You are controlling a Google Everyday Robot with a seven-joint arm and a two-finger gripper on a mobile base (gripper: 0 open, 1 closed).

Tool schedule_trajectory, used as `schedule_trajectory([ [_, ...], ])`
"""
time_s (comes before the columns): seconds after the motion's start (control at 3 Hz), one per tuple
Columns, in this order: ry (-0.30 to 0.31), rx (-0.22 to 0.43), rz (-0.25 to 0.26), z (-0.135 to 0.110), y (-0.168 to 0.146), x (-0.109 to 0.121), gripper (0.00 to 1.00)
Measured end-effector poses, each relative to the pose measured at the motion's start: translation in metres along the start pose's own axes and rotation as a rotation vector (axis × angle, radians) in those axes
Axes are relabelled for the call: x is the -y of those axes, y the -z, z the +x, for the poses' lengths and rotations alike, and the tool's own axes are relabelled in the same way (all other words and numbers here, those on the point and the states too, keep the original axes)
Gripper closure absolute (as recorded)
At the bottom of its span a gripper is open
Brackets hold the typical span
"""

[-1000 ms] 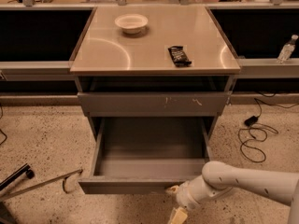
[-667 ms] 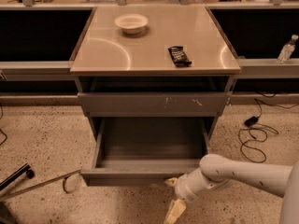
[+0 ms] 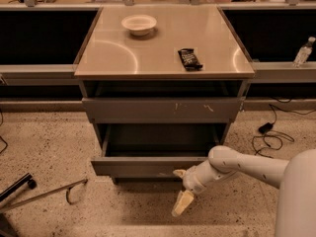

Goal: Close middle drawer

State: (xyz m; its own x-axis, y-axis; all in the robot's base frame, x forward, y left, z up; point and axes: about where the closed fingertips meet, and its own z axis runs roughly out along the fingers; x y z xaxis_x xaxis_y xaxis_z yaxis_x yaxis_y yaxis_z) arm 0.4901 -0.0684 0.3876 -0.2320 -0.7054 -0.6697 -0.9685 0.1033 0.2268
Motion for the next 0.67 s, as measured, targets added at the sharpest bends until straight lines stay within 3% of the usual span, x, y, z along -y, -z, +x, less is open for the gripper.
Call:
schedule_trajectory([
  [0.67,0.035,-0.039,0.071,-0.012,0.019,0.050,0.00],
])
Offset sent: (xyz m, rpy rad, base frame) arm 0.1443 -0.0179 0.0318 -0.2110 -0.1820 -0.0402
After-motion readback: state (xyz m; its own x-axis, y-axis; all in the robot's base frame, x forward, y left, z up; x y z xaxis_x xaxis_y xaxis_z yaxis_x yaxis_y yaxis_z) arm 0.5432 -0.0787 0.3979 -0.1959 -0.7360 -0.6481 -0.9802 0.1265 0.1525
